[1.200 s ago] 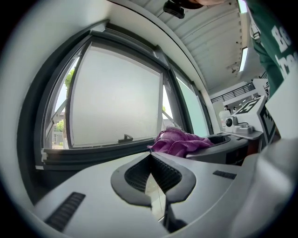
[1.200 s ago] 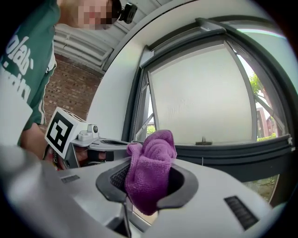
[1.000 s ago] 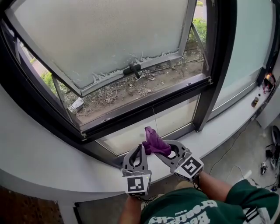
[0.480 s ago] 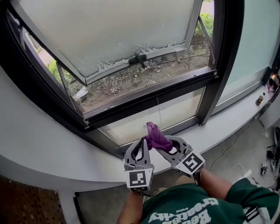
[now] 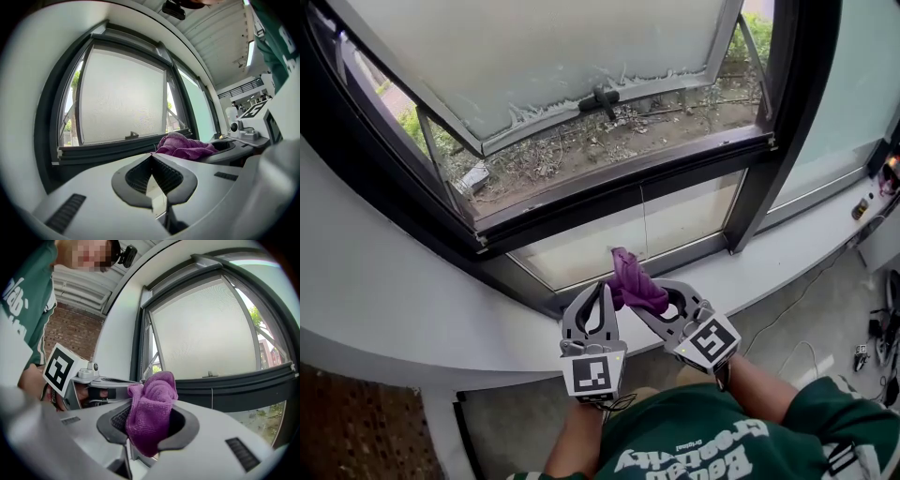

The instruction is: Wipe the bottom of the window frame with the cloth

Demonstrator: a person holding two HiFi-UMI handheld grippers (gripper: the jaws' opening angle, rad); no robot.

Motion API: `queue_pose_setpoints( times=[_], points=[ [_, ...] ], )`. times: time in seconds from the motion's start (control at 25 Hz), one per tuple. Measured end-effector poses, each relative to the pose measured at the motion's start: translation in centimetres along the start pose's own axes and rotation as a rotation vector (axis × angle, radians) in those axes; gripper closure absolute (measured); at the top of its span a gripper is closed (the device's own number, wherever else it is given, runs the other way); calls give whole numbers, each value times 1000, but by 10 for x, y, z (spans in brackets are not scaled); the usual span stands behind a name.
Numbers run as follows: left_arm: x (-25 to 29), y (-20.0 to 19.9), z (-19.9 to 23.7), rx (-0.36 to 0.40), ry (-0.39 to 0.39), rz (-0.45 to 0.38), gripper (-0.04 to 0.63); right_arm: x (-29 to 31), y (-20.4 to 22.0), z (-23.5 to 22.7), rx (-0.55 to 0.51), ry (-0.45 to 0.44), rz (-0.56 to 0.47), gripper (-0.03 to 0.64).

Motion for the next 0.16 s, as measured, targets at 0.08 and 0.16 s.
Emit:
queue_pose_setpoints(
  times=[0.08, 0.16],
  points=[
    [2, 0, 2, 2, -4, -1, 589, 1, -1, -5, 1, 7, -5, 489],
    [5, -1, 4, 5, -9, -3, 589, 3, -1, -10, -1, 15, -13, 489]
  ],
)
Point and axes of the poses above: the fingertips, and each gripper's own axes: x forward along the fingers, z to its left, y out of its underside, the point moved 8 cm from there along -x, backward along the fingers, and after that the axes turned 13 degrees about z, right-handed, at the moved point
